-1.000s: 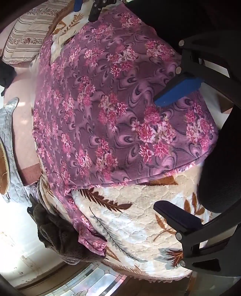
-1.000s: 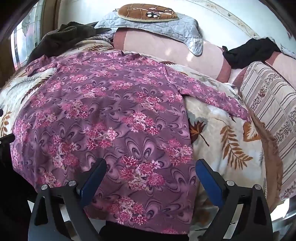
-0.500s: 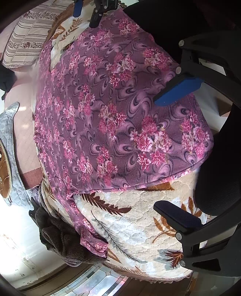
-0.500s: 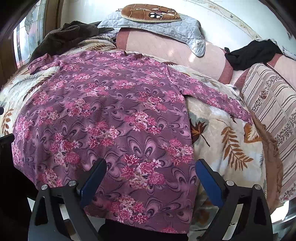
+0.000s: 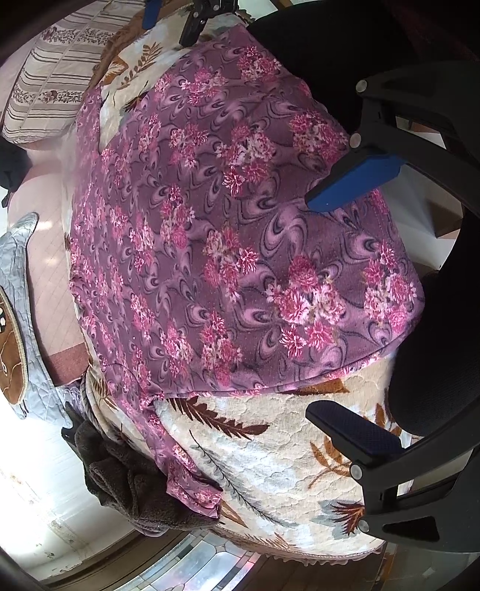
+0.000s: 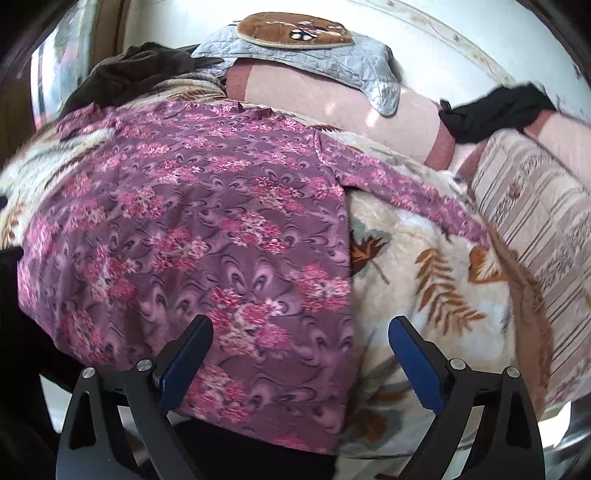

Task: Fold small clothes
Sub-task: 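Position both grippers open over the hem of the purple floral shirt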

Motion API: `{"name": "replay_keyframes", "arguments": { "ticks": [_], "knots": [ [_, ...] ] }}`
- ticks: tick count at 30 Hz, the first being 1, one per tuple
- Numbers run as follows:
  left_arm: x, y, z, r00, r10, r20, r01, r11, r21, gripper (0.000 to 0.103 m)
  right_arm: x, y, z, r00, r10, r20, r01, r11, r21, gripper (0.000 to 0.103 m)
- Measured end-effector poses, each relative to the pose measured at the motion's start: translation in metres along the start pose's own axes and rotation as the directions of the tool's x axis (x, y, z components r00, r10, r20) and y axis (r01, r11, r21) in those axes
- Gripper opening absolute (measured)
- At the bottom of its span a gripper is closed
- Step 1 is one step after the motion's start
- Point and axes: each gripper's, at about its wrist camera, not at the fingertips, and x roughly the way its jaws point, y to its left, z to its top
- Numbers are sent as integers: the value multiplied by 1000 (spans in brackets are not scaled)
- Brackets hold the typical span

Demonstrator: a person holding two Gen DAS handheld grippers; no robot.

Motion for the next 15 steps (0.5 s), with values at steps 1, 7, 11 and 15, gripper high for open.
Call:
{"name": "replay_keyframes", "arguments": {
  "ticks": [1, 7, 11, 15],
  "knots": [
    [0, -1, 0, 1000, 0, -1, 0, 1000, 0, 103, -1, -1, 0, 1000, 0, 3, 0, 1000, -24, 96],
    [4, -2, 2, 1000, -5, -14, 5, 1000, -18, 103, 4, -11, -3, 1000, -6, 0, 6, 1000, -8, 96],
    [6, 3, 5, 999, -13, -29, 12, 999, -46, 103, 9, -10, -6, 1000, 12, -3, -12, 999, 46, 96],
    [5, 8, 8, 1000, 2, -28, -4, 998, -66, 103, 9, -8, -6, 1000, 19, 5, -19, 998, 64, 96]
  ]
}}
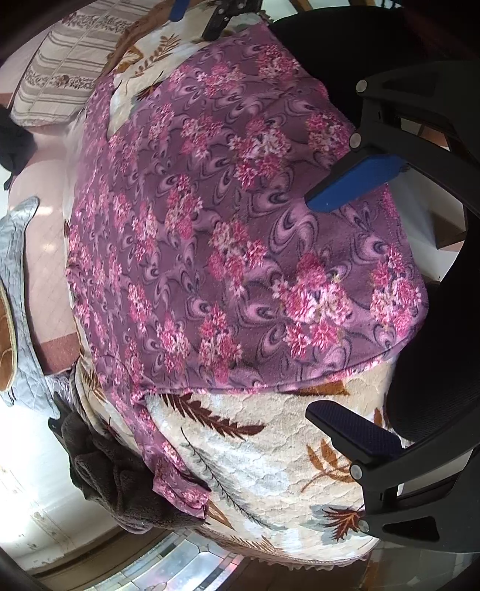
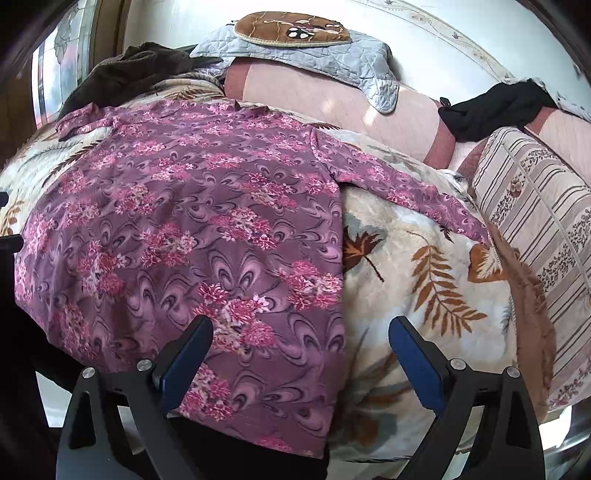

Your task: Fold small clothes

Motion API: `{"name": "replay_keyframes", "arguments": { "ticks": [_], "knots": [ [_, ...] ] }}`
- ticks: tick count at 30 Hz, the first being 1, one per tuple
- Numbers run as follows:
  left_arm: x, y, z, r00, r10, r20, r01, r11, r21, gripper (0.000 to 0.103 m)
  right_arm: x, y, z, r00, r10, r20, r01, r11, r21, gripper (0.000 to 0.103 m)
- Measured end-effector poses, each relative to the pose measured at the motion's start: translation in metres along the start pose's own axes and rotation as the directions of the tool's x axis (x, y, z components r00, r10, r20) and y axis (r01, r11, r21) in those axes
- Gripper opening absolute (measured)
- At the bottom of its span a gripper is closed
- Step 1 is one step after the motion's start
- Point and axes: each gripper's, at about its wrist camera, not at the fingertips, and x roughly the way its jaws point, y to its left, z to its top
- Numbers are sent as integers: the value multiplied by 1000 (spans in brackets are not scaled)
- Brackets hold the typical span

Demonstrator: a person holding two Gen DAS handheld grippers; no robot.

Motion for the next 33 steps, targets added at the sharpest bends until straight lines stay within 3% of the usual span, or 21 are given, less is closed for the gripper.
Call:
{"name": "replay_keyframes", "arguments": {
  "ticks": [19, 24, 29, 33],
  "knots": [
    [12, 12, 1, 999, -31, -26, 30, 998, -56, 103, 0, 9, 6, 1000, 26, -18, -25, 999, 29, 96],
    [19, 22, 1, 998, -39, -47, 34, 996, -88, 103, 8, 0, 7, 998, 43, -43, -39, 995, 88, 96],
    [26, 56, -2, 997, 14, -72, -24, 989, -148, 103, 17, -19, 1, 997, 24, -78, -12, 988, 154, 96],
    [37, 92, -8, 989, 50, -139, -83, 967, -239, 103, 31, -39, -9, 990, -17, -140, 46, 978, 204, 96]
  ]
}}
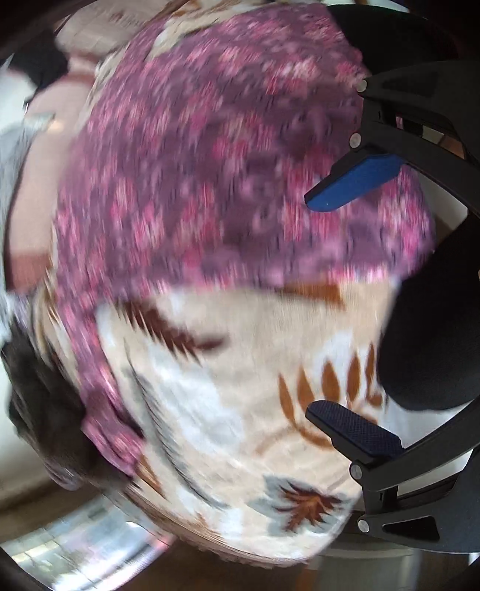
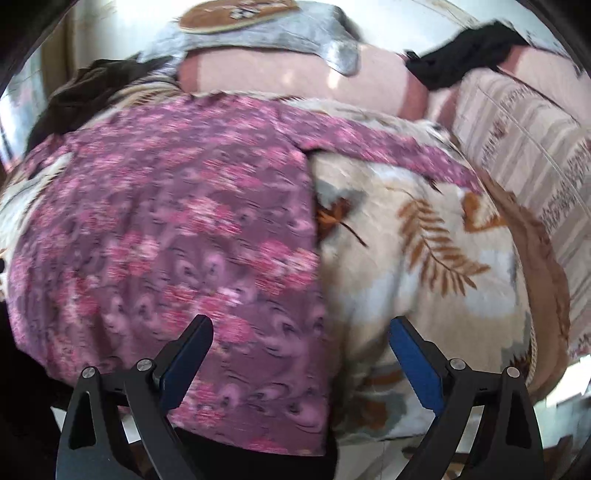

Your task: Fold small clothes

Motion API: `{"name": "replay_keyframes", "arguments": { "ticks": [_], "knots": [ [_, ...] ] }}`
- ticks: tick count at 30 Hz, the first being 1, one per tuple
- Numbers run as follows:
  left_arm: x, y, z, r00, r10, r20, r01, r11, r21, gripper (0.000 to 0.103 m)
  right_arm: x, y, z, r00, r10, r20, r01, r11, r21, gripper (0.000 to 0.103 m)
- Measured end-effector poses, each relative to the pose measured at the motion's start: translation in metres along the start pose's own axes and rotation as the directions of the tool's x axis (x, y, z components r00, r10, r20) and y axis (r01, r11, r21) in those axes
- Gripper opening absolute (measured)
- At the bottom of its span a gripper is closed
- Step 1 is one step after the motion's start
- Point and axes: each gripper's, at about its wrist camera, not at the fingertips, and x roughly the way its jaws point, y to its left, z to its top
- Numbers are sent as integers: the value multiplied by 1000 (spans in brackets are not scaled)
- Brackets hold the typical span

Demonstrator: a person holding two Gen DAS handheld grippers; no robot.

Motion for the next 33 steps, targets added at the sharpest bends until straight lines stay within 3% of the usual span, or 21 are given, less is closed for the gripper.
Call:
{"name": "replay_keyframes", "arguments": {
  "ticks": [5, 10, 12, 13, 14, 15, 16, 17, 18, 23, 25, 31, 33],
  "knots": [
    [15, 13, -11, 998, 2, -70, -4, 999, -38, 103, 21, -18, -10, 997, -3, -76, 8, 998, 59, 96],
    [19, -16, -23, 993, -56, -100, 61, 997, 52, 103, 35, -18, -20, 987, 67, -149, -54, 995, 89, 96],
    [19, -31, -24, 987, -107, -124, 118, 989, 87, 86, 41, -16, -24, 979, 109, -175, -92, 991, 100, 91],
    [21, -37, -25, 981, -128, -146, 143, 985, 97, 77, 43, -16, -27, 973, 138, -187, -119, 987, 108, 80],
    [24, -43, -26, 971, -155, -181, 175, 980, 100, 52, 44, -15, -29, 967, 157, -198, -137, 984, 114, 75],
    [25, -47, -25, 965, -166, -203, 188, 978, 93, 44, 46, -14, -30, 965, 169, -200, -147, 982, 119, 61],
    [23, -48, -24, 967, -162, -196, 183, 979, 93, 37, 46, -14, -32, 962, 187, -201, -164, 979, 124, 36],
    [20, -50, -23, 966, -177, -191, 198, 975, 100, 8, 44, -14, -33, 959, 207, -193, -186, 975, 124, 22],
    [17, -50, -21, 962, -195, -193, 217, 971, 97, 4, 42, -15, -34, 954, 242, -178, -221, 966, 131, 5],
    [-17, -24, -7, 937, -312, -154, 315, 949, -7, 4, -14, -32, -26, 931, 365, 12, -362, 916, 172, 5],
    [-26, -18, -6, 937, -318, -140, 319, 947, -17, 4, -30, -43, -28, 936, 350, 41, -352, 920, 172, 5],
    [9, -19, -23, 935, -229, -270, 232, 972, -20, 5, 13, -39, -48, 948, 298, -116, -269, 939, 213, 5],
    [3, -15, -23, 935, -228, -273, 234, 972, -13, 5, 23, -35, -45, 944, 280, -174, -245, 949, 197, 10]
  ]
}}
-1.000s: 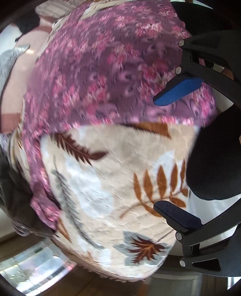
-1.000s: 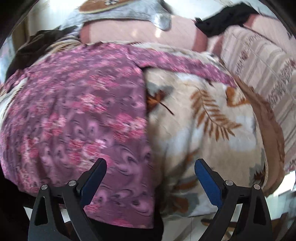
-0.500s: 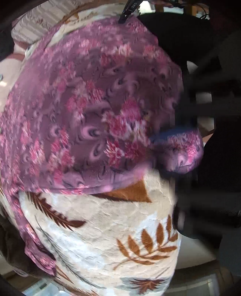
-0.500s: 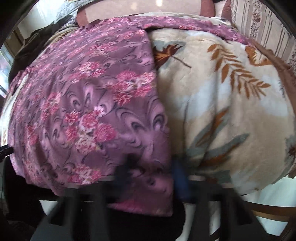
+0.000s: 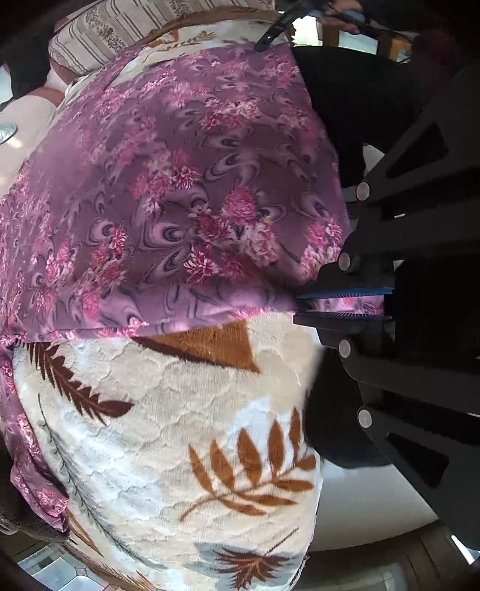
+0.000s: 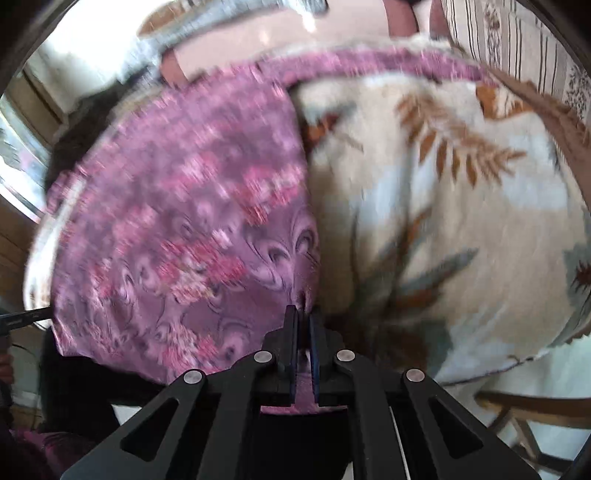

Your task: Fold small clothes

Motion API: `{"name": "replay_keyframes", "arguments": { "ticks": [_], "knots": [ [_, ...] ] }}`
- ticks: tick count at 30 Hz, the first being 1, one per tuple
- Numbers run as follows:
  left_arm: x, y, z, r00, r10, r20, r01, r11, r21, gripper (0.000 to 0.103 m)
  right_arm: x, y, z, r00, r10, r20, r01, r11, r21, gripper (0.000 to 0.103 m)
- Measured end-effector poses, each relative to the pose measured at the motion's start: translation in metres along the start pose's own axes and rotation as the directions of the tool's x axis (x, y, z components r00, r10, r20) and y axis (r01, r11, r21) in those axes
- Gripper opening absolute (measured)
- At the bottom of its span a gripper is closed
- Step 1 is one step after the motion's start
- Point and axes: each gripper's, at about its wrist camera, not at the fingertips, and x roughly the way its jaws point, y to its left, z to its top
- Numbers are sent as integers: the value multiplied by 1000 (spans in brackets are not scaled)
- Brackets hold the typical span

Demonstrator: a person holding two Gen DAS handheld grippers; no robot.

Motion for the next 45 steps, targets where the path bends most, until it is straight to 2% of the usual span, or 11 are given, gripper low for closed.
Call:
{"name": "replay_keyframes", "arguments": {
  "ticks": [4, 8, 19, 22, 24, 29, 32, 37, 41, 44, 45],
  "knots": [
    [-44, 5, 18, 991, -1, 133, 0, 1000, 10, 12, -24, 7, 28, 996, 15, 83, -15, 1000, -11, 16],
    [-63, -14, 67, 961, 41, 273, -44, 999, 4, 58, -39, 30, 74, 978, 78, 194, -69, 996, -53, 28],
    [45, -97, 159, 942, 191, 277, -222, 971, 85, 65, 62, 45, 133, 993, 46, 110, -36, 995, -92, 27],
    [60, -98, 159, 948, 173, 267, -203, 975, 92, 67, 38, 8, 154, 978, 110, 178, -113, 994, 8, 28],
    [59, -94, 160, 944, 167, 284, -198, 977, 84, 74, 19, -49, 177, 963, 59, 265, -105, 981, 163, 35],
    [61, -76, 162, 953, 109, 282, -123, 992, 32, 82, 12, -214, 224, 934, -112, 339, -129, 779, 613, 44],
    [62, -80, 159, 945, 125, 302, -147, 988, 53, 83, 25, -263, 245, 924, -150, 350, -157, 687, 709, 46],
    [60, -79, 168, 956, 101, 274, -118, 992, 46, 83, 61, -292, 275, 907, -175, 384, -211, 600, 771, 51],
    [58, -77, 182, 961, 65, 268, -74, 997, 26, 83, 73, -290, 290, 873, -215, 437, -221, 624, 750, 63],
    [52, -79, 196, 955, 38, 295, -46, 999, 21, 83, 75, -290, 307, 875, -256, 410, -159, 649, 744, 42],
    [50, -80, 202, 950, 33, 311, -44, 999, 28, 83, 75, -291, 310, 885, -252, 392, -144, 653, 744, 11]
  ]
}}
